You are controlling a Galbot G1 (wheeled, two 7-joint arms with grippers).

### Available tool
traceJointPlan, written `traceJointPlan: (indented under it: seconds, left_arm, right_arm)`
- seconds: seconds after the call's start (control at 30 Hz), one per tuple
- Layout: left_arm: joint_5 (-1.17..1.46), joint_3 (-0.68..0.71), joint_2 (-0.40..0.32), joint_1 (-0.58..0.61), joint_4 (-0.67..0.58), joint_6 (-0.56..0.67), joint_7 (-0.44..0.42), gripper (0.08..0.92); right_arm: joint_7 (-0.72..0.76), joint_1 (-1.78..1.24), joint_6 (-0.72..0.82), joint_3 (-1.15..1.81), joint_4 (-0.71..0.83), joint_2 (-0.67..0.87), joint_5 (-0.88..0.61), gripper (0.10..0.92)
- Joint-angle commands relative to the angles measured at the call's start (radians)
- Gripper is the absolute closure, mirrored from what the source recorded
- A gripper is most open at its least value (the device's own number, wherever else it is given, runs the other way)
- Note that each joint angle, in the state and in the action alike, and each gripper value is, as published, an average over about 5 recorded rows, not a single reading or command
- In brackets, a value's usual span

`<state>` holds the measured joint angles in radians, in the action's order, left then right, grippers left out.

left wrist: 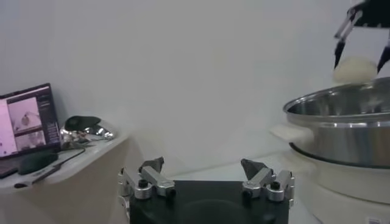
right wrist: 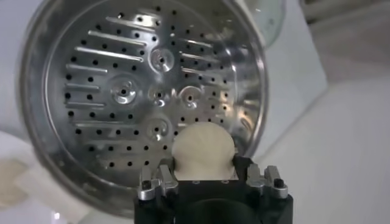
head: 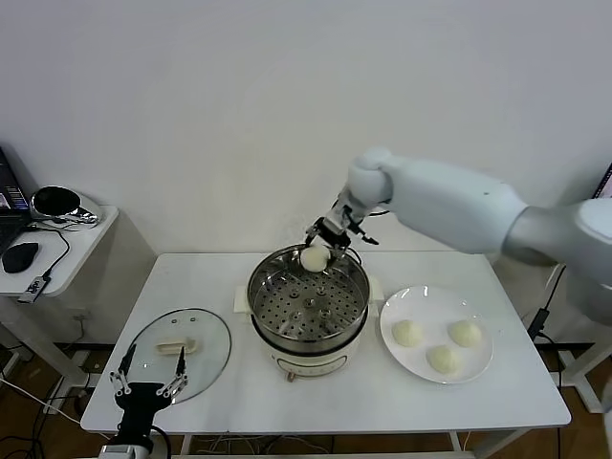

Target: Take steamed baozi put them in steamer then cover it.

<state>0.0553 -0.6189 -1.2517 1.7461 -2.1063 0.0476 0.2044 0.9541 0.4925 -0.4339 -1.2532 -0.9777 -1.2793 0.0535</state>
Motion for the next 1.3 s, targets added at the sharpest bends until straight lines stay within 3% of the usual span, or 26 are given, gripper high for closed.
traceJointPlan:
  seconds: [0.03, 0.47, 0.57, 0.67, 0.8, 0.93, 1.13, 1.3]
  left_arm:
    - [0.000, -0.005, -0.001, 0.000, 0.000, 0.000, 0.000, 0.177]
    - [0.005, -0.001, 0.007, -0.015, 0.004, -0.002, -0.001, 0.177]
    - [0.006, 0.000, 0.007, -0.015, 0.004, -0.001, 0.000, 0.177]
    - [0.008, -0.001, 0.006, -0.015, 0.002, -0.001, 0.000, 0.177]
    - [0.009, -0.003, 0.008, -0.013, -0.002, -0.002, -0.001, 0.177]
    - [0.014, -0.005, 0.013, -0.010, -0.008, -0.002, -0.001, 0.177]
    - [0.023, -0.005, 0.028, -0.011, -0.017, -0.001, -0.003, 0.177]
    - [0.024, 0.004, 0.043, -0.012, -0.029, -0.001, -0.005, 0.177]
  right_arm:
    - [-0.042, -0.076, -0.175, -0.006, 0.128, -0.086, 0.187, 0.419]
    - [-0.108, -0.104, -0.257, 0.024, 0.208, -0.135, 0.299, 0.409]
    - [-0.120, -0.096, -0.276, 0.029, 0.217, -0.145, 0.294, 0.380]
    - [-0.095, -0.048, -0.242, 0.013, 0.169, -0.126, 0.194, 0.307]
    - [0.024, 0.094, 0.021, -0.060, -0.041, -0.023, -0.096, 0.219]
    - [0.111, 0.227, 0.344, -0.131, -0.285, 0.141, -0.299, 0.203]
    - [0.109, 0.347, 0.713, -0.205, -0.535, 0.400, -0.443, 0.203]
    - [0.104, 0.372, 0.855, -0.237, -0.665, 0.605, -0.457, 0.203]
